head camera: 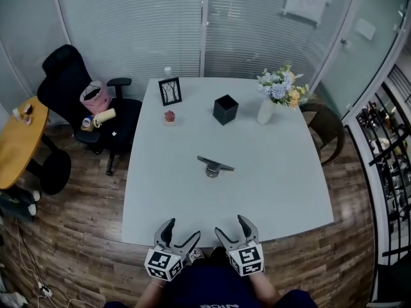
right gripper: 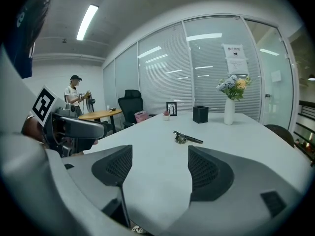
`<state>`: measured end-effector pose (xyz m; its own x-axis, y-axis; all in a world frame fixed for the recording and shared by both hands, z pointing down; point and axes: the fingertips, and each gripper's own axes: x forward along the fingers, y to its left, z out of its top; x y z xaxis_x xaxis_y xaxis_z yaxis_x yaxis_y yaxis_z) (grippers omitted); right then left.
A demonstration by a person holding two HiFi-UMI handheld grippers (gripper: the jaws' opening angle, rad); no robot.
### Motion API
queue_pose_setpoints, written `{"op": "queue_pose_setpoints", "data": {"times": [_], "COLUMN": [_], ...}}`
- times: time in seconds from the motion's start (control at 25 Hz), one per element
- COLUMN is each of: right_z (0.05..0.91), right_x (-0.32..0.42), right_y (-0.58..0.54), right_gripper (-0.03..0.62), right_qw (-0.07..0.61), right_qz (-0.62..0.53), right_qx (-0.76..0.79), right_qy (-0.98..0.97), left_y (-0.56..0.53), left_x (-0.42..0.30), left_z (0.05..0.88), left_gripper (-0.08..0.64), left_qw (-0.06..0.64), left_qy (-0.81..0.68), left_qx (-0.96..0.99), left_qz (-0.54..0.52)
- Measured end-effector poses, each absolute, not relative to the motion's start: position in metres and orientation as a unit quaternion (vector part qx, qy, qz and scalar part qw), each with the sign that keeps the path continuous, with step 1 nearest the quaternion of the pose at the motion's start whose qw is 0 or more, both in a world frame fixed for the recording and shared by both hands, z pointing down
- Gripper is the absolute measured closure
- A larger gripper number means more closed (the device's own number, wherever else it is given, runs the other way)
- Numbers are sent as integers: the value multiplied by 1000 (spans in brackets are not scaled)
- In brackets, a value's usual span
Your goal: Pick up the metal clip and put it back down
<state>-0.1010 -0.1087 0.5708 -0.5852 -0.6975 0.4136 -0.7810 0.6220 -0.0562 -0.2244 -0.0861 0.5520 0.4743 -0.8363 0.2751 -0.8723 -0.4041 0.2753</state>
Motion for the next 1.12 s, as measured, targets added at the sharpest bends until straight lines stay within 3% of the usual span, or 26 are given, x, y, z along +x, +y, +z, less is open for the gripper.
{"op": "queue_pose_setpoints", "data": {"times": [0.72, 1.12], "right_z": [527, 571], "right_x": [-129, -148], "right_y": [-234, -298], "right_gripper": [272, 282], "right_qw": [205, 270], "right_qz": [7, -13], "right_qx": [325, 279], "right_qy": [-923, -921], "left_y": [-122, -122], "left_x": [-235, -242], "left_z": [542, 545], "left_gripper": [176, 176], "left_qw": [201, 204], "left_qy": [-577, -616], "left_qx": [791, 759], "left_qz": [28, 42]}}
